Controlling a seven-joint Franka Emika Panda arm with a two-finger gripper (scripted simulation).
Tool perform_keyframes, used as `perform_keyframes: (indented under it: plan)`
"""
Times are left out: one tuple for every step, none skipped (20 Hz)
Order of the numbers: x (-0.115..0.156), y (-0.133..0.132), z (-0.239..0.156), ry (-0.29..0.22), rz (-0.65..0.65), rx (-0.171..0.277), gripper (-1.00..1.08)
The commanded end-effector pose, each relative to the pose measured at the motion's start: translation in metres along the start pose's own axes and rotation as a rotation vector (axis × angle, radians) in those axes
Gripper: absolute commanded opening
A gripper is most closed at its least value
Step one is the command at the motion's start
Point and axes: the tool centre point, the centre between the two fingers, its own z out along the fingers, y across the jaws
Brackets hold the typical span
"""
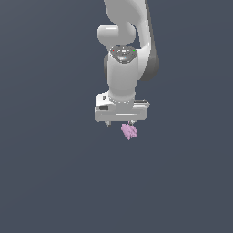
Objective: Pick up the object and move it to a goal position.
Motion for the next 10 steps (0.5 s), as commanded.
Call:
perform_keyframes:
  plan:
    - [0.0,0.0,0.0,0.0,0.0,0.0,1.0]
    - [0.0,0.0,0.0,0.0,0.0,0.0,1.0]
    - [0.0,0.001,0.0,0.0,-0.001,0.0,1.0]
    - [0.0,0.002,0.001,-0.001,-0.002,0.0,1.0]
    - [0.0,0.004,0.002,-0.001,-0.003,0.001,1.0]
    - [0.0,0.006,0.003,-0.002,-0.004,0.001,1.0]
    - [0.0,0.009,0.004,-0.002,-0.004,0.001,1.0]
    - [0.0,0.012,0.005,-0.003,-0.005,0.002,1.0]
    - [0.0,0.014,0.005,-0.003,-0.004,0.002,1.0]
    - [0.0,0.017,0.005,-0.003,-0.003,0.003,1.0]
